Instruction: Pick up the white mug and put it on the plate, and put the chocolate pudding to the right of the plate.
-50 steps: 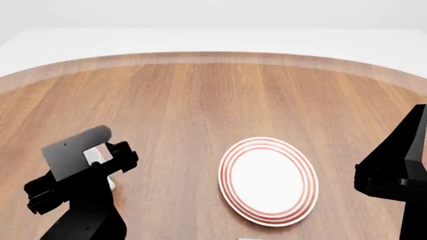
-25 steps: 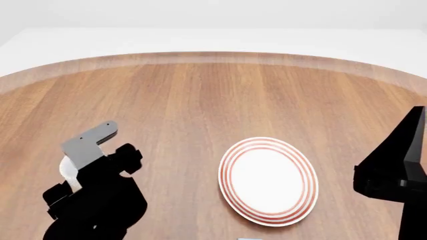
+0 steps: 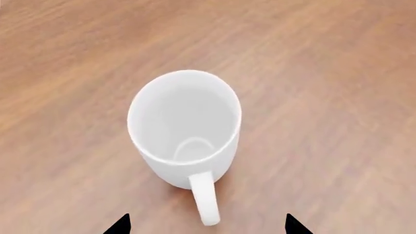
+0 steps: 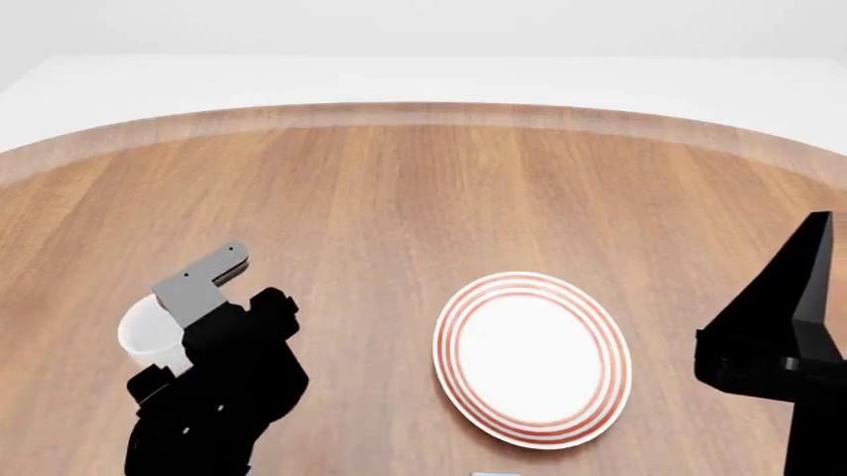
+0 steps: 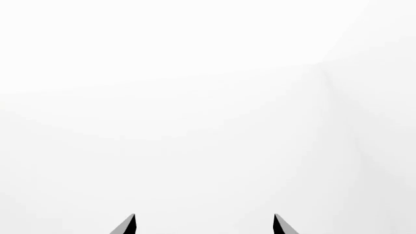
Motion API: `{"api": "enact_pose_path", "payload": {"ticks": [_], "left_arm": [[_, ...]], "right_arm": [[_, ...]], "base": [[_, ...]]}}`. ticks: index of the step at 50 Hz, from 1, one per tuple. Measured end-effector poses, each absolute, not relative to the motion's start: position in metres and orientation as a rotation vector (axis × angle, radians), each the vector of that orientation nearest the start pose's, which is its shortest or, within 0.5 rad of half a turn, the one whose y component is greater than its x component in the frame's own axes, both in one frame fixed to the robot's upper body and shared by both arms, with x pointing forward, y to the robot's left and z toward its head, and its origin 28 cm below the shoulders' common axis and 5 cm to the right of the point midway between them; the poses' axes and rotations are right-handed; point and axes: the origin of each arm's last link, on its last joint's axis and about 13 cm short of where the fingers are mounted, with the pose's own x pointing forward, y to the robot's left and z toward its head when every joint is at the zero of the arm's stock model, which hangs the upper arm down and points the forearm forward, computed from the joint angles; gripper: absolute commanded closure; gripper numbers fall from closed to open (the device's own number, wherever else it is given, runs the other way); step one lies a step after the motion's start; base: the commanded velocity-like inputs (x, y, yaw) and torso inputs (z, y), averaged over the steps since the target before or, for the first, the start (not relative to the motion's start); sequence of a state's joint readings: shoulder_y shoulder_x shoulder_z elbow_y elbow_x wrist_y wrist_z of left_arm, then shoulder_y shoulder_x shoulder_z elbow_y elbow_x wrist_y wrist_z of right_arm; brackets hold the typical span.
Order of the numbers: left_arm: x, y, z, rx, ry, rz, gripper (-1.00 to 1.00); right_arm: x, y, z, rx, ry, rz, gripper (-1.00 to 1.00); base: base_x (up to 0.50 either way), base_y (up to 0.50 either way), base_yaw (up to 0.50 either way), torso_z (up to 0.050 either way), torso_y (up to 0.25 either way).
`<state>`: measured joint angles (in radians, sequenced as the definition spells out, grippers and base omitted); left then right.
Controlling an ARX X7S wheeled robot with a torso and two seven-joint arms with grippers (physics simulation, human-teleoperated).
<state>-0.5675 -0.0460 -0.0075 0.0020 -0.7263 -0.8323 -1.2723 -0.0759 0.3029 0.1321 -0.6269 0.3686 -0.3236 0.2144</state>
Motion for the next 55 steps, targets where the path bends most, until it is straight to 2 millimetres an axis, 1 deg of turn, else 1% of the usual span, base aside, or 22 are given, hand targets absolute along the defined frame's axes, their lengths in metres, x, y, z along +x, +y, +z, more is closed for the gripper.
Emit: {"api": "enact_pose_path", "payload": {"ticks": [10,24,39,55], "left_arm": [[0.314,0.181,0.123,-0.332,0.55,0.817,-1.0],[0.324,0.183,0.12,-0.461,0.571,0.839,-1.0],[0.33,0.186,0.119,-0.605,0.558,0.844,-1.0],[0.332,0.197,0.119,-0.725,0.527,0.878,-1.0]], "right_arm": [[0.172,-0.154,0.162,0.134,-0.87,-0.116,-1.0],[0.173,-0.153,0.161,0.134,-0.867,-0.113,-1.0],[0.173,-0.153,0.16,0.134,-0.864,-0.109,-1.0],[0.173,-0.152,0.159,0.133,-0.858,-0.104,-1.0]], "base": [[0.0,0.0,0.0,0.0,0.0],[0.0,0.0,0.0,0.0,0.0],[0.0,0.0,0.0,0.0,0.0],[0.0,0.0,0.0,0.0,0.0]]}}
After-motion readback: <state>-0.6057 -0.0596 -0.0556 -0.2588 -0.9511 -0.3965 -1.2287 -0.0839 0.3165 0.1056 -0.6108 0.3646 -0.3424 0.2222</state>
